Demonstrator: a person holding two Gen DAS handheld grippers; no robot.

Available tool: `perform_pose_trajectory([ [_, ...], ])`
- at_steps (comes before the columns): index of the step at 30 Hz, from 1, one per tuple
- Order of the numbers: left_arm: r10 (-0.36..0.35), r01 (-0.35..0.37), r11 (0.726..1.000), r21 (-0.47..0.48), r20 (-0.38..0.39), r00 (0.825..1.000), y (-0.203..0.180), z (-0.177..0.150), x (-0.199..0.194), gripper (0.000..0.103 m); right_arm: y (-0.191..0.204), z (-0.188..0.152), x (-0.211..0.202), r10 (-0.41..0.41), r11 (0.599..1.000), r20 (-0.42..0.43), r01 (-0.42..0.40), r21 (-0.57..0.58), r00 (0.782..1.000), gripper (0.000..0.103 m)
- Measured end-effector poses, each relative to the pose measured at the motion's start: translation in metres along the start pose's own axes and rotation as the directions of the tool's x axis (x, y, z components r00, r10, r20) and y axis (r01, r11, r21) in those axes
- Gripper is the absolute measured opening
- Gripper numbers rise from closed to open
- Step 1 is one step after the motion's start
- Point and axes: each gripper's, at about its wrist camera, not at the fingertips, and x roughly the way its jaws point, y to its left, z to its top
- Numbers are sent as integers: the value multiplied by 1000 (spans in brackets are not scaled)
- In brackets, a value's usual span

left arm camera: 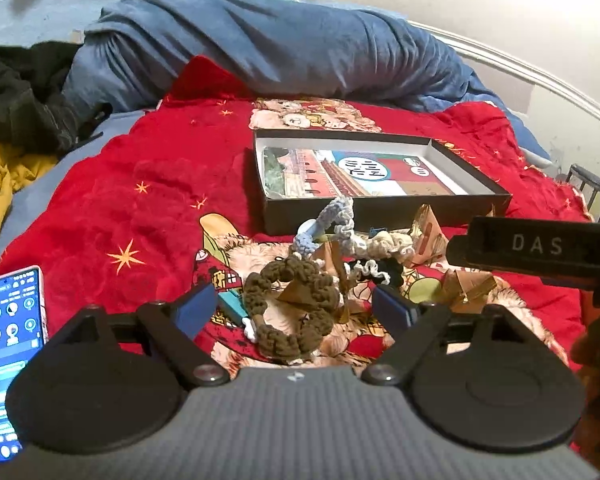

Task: Organize objects
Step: 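Reach left tool toward brown rope ring while right tool reaches toward paper packet, then close left tool on brown knotted rope ring while right tool grasps tan paper packet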

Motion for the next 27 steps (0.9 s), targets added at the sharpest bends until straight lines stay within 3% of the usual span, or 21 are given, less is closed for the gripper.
perform_pose_trajectory([
  [6, 1, 2, 997, 82, -44, 999, -10, -4, 6, 83, -9, -7, 0, 31, 998, 40, -33, 52, 999, 101],
  [12, 17, -14, 998, 61, -49, 999, -7, -6, 11, 83, -7, -11, -6, -13, 999, 114, 9, 38, 993, 101],
  [16, 7, -2, 998, 58, -84, 996, -6, -7, 16, 73, -10, -13, -2, 48, 995, 95, -56, 82, 994, 95],
  [18, 8, -2, 998, 64, -97, 995, -7, -8, 18, 63, -10, -15, 2, 67, 993, 74, -74, 97, 995, 91],
  [27, 40, -33, 997, 70, -108, 993, -10, -12, 28, 66, -11, -22, 15, 91, 986, -10, -88, 140, 996, 80],
])
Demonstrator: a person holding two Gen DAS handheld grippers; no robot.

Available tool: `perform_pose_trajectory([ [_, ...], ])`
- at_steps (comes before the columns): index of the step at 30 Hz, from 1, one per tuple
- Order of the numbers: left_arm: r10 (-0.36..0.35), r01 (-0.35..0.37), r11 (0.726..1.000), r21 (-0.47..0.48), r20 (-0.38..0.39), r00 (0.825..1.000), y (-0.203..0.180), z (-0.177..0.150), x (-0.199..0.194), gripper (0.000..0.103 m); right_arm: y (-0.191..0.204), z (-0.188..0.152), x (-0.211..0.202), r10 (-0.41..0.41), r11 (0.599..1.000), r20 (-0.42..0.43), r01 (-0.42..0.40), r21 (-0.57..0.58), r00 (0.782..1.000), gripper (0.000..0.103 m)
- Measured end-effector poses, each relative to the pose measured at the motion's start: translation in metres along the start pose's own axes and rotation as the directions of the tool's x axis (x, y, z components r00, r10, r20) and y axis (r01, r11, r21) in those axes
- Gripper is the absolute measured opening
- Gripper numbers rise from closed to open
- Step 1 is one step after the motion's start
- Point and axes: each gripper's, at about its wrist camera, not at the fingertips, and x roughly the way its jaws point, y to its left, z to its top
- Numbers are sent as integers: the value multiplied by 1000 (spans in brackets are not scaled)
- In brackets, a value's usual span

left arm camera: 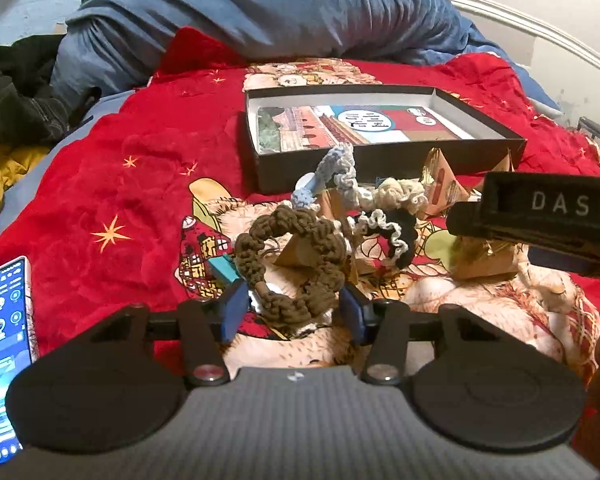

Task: Organize objects
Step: 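Close left tool on brown knotted rope ring while right tool grasps tan paper packet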

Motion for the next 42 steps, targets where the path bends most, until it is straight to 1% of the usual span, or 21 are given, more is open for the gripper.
perform_pose_trajectory([
  [2, -4, 4, 1000, -13, -8, 1000, 1, 0, 3, 64, 0, 0, 3, -9, 1000, -14, 9, 4, 1000, 80],
  [5, 5, -5, 1000, -12, -8, 1000, 1, 1, 7, 45, -1, -2, 6, -11, 1000, -29, 11, 14, 1000, 78],
  [7, 10, -10, 1000, -12, -7, 1000, 1, 2, 7, 35, -1, -3, 9, -12, 1000, -38, 13, 26, 999, 75],
  [8, 8, -8, 1000, -16, -7, 1000, 2, 2, 7, 27, -2, -4, 10, -11, 999, -44, 13, 35, 999, 75],
  [10, 0, 0, 1000, -25, -11, 1000, 4, 2, 6, 25, -2, -5, 11, -16, 999, -48, 18, 46, 999, 71],
  [12, -5, 4, 1000, -30, -13, 1000, 5, 3, 6, 19, -2, -6, 12, -34, 998, -48, 37, 56, 998, 68],
  [14, -11, 10, 999, -31, -14, 1000, 5, 4, 5, 18, -1, -7, 11, -35, 998, -44, 37, 56, 998, 65],
  [17, -20, 20, 999, -38, -15, 1000, 7, 4, 3, 18, 1, -8, 10, -42, 998, -42, 44, 51, 998, 59],
  [19, -26, 26, 999, -38, -13, 1000, 8, 5, 1, 18, 1, -8, 11, -48, 997, -46, 51, 58, 998, 52],
  [20, -27, 27, 999, -37, -8, 1000, 8, 4, -1, 18, 1, -8, 11, -54, 996, -49, 58, 66, 997, 51],
  [22, -26, 26, 999, -38, -4, 1000, 8, 5, -3, 18, 1, -9, 11, -58, 995, -48, 61, 73, 997, 50],
  [25, -30, 29, 999, -33, -6, 1000, 7, 4, -5, 18, 3, -9, 9, -61, 996, -47, 64, 55, 997, 48],
  [29, -31, 31, 999, -25, 10, 999, 6, 4, -10, 18, 6, -6, 4, -36, 997, -44, 39, 72, 998, 47],
  [35, -43, 43, 999, -21, 36, 998, 4, 7, -20, 18, 12, 2, -11, -14, 999, -19, 15, 49, 1000, 47],
  [42, -23, 26, 999, -23, 103, 994, 3, 12, -34, 18, 15, 14, -32, 11, 999, 17, -11, 30, 1000, 47],
])
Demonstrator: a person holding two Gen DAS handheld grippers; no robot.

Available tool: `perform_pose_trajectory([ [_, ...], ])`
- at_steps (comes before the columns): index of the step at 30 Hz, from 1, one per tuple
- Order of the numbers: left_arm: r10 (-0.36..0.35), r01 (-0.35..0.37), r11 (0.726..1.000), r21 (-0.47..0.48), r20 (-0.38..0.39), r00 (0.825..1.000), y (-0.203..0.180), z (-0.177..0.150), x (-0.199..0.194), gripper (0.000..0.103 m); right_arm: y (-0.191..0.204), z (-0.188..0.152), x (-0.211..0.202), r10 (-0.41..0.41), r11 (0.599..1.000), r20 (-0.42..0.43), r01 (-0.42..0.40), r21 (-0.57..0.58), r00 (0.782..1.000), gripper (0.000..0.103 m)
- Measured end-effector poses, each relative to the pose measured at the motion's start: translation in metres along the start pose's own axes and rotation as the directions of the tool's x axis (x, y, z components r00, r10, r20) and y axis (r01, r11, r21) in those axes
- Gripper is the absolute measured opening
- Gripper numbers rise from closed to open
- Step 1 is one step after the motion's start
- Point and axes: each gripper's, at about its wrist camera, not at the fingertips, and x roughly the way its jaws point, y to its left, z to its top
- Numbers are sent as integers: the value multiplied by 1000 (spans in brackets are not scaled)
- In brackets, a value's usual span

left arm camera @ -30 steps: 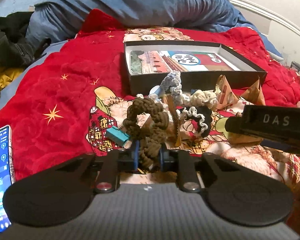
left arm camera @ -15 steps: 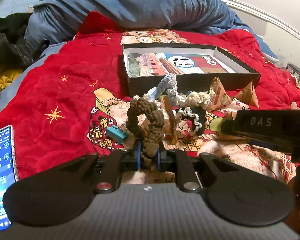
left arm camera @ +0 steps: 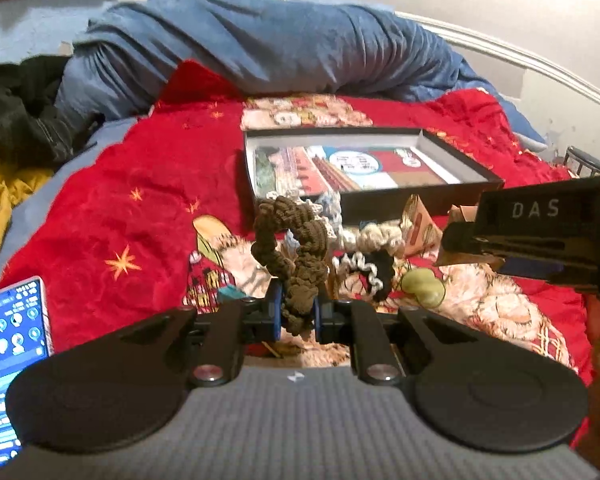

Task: Organize objects
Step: 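Close left tool on brown knotted rope ring while right tool grasps tan paper packet, then lift and carry rope ring in left tool and packet in right tool over the box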

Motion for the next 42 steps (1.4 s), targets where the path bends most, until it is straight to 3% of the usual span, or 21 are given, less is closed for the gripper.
perform_pose_trajectory([
  [10, -45, 45, 999, 6, 24, 999, 0, 5, -7, 18, 19, 7, -18, 46, 997, 9, -45, -68, 999, 47],
  [15, -72, 72, 997, -18, -35, 997, 6, 13, -3, 18, 26, 15, -23, 56, 995, 9, -55, -88, 998, 47],
  [18, -47, 46, 999, -21, -52, 998, 8, 21, -1, 18, 28, 23, -26, 58, 995, 14, -57, -85, 998, 47],
  [27, -13, 13, 999, -34, -1, 1000, 13, 69, 0, 18, 41, 60, -45, 48, 991, 57, -41, -129, 997, 46],
  [37, 49, -41, 993, -115, 67, 997, 22, 127, -1, 18, 62, 105, -58, 133, 983, 117, -116, -143, 984, 46],
  [42, 40, -24, 985, -174, 88, 995, 18, 148, 6, 18, 67, 128, -60, 153, 978, 155, -128, -164, 976, 46],
])
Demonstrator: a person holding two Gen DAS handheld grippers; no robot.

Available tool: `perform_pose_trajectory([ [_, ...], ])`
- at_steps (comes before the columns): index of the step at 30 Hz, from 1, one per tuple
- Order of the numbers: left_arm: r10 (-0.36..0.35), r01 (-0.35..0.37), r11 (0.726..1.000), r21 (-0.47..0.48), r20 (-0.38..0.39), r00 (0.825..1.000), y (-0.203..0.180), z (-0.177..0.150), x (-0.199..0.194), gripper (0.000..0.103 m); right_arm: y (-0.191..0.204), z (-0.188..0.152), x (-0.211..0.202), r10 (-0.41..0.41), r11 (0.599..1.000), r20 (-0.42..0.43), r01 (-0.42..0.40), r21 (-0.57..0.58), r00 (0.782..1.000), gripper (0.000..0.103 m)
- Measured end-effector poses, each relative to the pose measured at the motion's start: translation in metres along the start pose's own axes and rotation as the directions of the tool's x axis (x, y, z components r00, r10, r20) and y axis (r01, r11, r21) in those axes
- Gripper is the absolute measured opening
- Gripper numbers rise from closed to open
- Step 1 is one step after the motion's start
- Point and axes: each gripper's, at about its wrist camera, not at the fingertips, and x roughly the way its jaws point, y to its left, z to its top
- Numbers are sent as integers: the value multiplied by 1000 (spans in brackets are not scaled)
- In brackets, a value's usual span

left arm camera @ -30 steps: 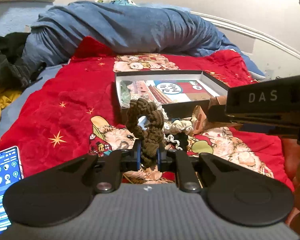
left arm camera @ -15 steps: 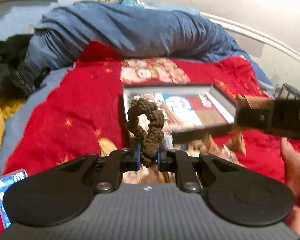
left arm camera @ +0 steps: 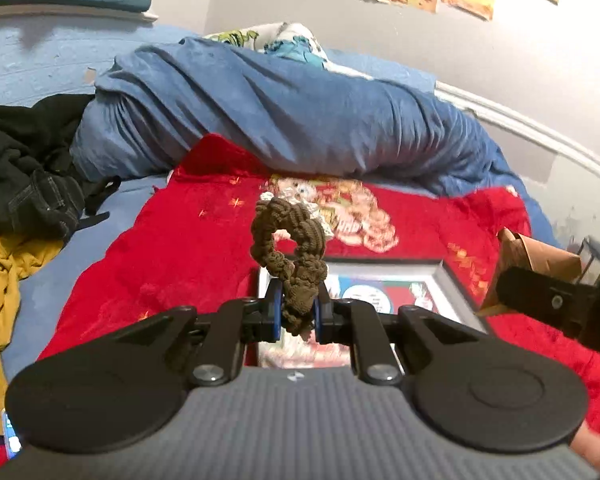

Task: Organize objects
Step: 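Lift and carry rope ring in left tool and packet in right tool over the box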

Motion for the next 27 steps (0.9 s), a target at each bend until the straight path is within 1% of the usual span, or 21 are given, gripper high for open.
perform_pose_trajectory([
  [2, -11, 11, 999, -47, 2, 1000, -1, 4, 5, 18, -3, 9, 3, 9, 1000, 11, -9, -3, 1000, 46],
  [5, -39, 38, 991, -131, -5, 999, 2, 4, 15, 18, -8, 20, 13, -4, 1000, 24, 5, -25, 1000, 46],
  [7, -37, 38, 986, -160, 9, 999, 3, 0, 22, 18, -12, 23, 23, -3, 1000, 21, 3, -27, 1000, 46],
  [9, -41, 44, 989, -140, 23, 999, 3, -7, 30, 18, -15, 24, 34, 3, 999, 8, -3, -35, 1000, 46],
  [11, -41, 41, 993, -112, 4, 999, 4, -15, 42, 18, -20, 23, 47, 1, 999, -7, -1, -46, 1000, 46],
  [13, -52, 50, 991, -127, -17, 998, 7, -22, 51, 18, -26, 19, 61, 4, 999, -21, -5, -49, 1000, 46],
  [15, -70, 66, 990, -121, -25, 997, 9, -28, 58, 18, -34, 14, 78, 2, 999, -47, -4, -41, 999, 46],
  [19, -76, 75, 995, -67, -17, 997, 5, -39, 68, 18, -50, 5, 105, -2, 1000, -77, 0, -28, 997, 46],
  [23, -86, 85, 994, -62, -15, 996, 6, -54, 80, 18, -66, -6, 128, 1, 1000, -113, -1, 1, 994, 46],
  [27, -81, 79, 996, -50, -53, 995, 5, -65, 95, 18, -74, -19, 146, 1, 1000, -149, -1, -1, 989, 46],
])
